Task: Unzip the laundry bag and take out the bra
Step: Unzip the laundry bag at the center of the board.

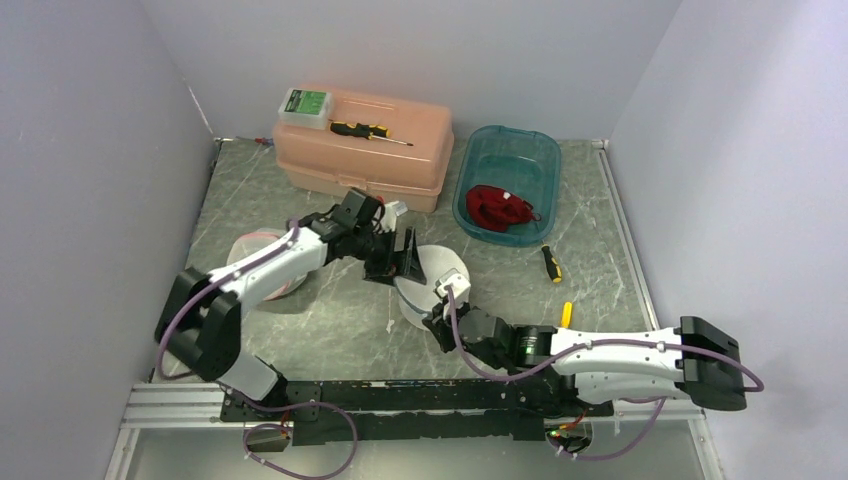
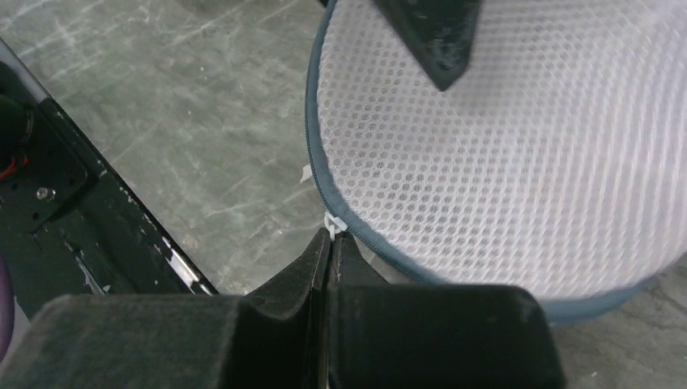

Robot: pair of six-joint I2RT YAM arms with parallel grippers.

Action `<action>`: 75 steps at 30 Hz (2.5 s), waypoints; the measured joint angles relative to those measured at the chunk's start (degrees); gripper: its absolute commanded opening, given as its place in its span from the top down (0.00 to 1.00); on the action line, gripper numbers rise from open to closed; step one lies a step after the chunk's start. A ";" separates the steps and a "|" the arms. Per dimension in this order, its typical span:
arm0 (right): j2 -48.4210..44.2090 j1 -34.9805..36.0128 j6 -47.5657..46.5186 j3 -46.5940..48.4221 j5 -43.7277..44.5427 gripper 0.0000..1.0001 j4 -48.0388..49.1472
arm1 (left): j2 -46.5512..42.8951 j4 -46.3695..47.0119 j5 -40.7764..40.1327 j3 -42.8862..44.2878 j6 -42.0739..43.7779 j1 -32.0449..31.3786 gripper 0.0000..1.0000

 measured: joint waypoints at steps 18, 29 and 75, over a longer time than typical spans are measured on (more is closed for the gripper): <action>9.11 -0.26 0.44 6.51 -0.48 1.00 4.63 | -28.76 0.17 -9.79 -20.90 -20.52 -1.11 0.06; 10.14 -0.28 -1.11 7.17 -4.44 1.00 4.96 | -21.81 10.93 -10.62 -21.44 -30.01 -1.53 0.52; -0.02 0.42 2.49 3.65 0.02 1.00 -3.23 | -7.19 -0.92 -0.15 -5.46 -1.60 1.95 0.06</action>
